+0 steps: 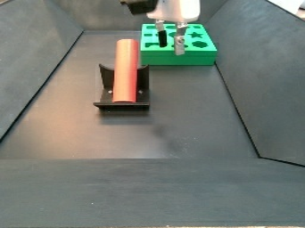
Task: Pick up the oval object. Move up. Place the oval object on the fixture. Regrasp the oval object. Move to above the board. Insert the oval object.
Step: Regrasp the oval object.
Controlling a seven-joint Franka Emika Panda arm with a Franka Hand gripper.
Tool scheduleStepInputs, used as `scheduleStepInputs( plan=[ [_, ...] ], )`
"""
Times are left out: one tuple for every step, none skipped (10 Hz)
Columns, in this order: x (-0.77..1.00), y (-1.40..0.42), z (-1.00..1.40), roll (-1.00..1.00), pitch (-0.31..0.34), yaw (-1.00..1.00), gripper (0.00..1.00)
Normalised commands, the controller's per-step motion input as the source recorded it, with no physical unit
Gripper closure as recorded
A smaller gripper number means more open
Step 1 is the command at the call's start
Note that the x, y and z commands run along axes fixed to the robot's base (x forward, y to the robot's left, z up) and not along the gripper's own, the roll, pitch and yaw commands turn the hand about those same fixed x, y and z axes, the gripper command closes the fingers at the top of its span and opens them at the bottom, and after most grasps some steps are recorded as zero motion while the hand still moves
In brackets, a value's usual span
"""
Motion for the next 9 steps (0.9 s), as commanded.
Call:
scheduleStepInputs(
  plan=[
    [-0.03, -0.01, -0.01, 0.62, -0.302, -1.0, 0.0],
    [-0.04, -0.01, -0.01, 0.6, -0.243, -1.0, 0.0],
    [-0.04, -0.01, -0.02, 0.6, -0.202, -1.0, 0.0],
    [-0.03, 0.0, -0.02, 0.43, -0.052, -0.71, 0.0],
    [-0.02, 0.0, -0.02, 0.27, 0.069, -0.46, 0.0],
    [-0.02, 0.0, -0.01, 0.19, 0.127, -0.32, 0.0],
    [0.0, 0.0, 0.0, 0.14, 0.161, -0.22, 0.0],
    [1.0, 0.0, 0.0, 0.14, 0.207, -0.16, 0.0],
    [1.0, 0.0, 0.0, 0.13, 0.212, -0.1, 0.0]
  ],
)
